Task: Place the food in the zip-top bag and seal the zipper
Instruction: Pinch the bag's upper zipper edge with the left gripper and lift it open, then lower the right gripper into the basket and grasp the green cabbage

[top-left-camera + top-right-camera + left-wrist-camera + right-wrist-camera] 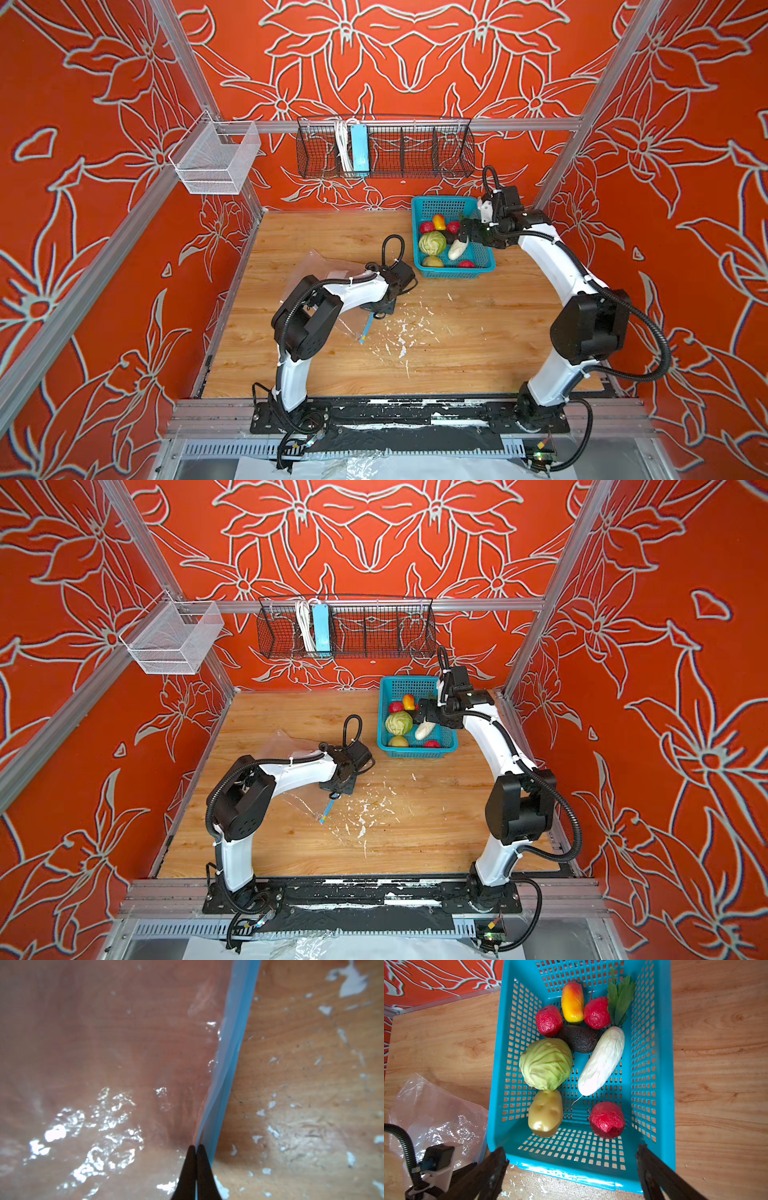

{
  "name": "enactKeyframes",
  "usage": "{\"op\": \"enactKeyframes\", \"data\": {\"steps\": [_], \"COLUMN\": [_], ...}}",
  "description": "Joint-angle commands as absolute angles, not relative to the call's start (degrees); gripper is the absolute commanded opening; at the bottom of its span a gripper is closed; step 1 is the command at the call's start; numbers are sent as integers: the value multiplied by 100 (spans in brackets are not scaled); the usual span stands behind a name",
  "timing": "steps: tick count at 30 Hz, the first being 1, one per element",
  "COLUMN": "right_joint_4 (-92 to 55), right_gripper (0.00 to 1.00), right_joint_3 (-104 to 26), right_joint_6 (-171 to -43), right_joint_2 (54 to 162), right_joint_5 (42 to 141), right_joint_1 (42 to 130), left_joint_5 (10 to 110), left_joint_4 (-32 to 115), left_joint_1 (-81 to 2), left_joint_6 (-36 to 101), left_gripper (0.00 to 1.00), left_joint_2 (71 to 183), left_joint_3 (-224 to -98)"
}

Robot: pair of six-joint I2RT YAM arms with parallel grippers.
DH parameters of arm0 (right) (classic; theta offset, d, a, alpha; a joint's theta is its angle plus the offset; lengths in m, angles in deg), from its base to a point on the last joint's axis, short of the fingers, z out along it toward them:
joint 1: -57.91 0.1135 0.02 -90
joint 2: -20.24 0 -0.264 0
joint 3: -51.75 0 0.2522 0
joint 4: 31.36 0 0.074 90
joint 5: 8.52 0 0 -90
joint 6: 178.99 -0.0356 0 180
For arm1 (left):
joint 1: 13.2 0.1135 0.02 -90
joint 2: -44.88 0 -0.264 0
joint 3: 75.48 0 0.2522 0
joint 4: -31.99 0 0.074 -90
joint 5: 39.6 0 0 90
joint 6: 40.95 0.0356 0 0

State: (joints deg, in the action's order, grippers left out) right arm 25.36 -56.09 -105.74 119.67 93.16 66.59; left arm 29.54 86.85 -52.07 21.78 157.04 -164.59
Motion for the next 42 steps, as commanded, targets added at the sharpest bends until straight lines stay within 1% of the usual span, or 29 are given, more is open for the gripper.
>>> {"op": "enactKeyframes", "data": {"steps": [1,5,12,16,22,27,37,40,42], "right_joint_4": [2562,2936,2721,2670,2742,3254,3492,3528,3532], "right_gripper": [98,98,97,96,96,95,94,94,94], "right_joint_3": [-5876,-6366,-6504,-6593,-6853,-7529,-8457,-8603,-8659], "right_joint_6": [-10650,-10719,-11127,-11257,-11493,-11598,-11976,-12051,-12103], "right_joint_2": [11980,12247,12484,12673,13130,13703,14641,14861,15000], "right_joint_5": [9206,9176,9642,9634,9487,9124,8749,8732,8680], "right_joint_1": [6638,6643,6674,6804,7024,7242,7342,7356,7358], "left_joint_5": [2845,2746,2712,2680,2994,3156,3253,3537,3541], "left_joint_4": [8850,9041,9217,9290,8904,8542,8358,8031,7980], "left_joint_1": [-5178,-5172,-5176,-5171,-5171,-5169,-5161,-5161,-5152], "left_joint_6": [2042,1942,1811,1829,1975,2034,1999,2216,2174], "left_gripper": [0,0,0,0,0,0,0,0,0], "left_joint_2": [15666,15552,15238,15076,14603,14192,13950,13815,13749], "left_joint_3": [-16558,-16661,-16733,-16773,-16544,-16342,-16367,-16198,-16170]}}
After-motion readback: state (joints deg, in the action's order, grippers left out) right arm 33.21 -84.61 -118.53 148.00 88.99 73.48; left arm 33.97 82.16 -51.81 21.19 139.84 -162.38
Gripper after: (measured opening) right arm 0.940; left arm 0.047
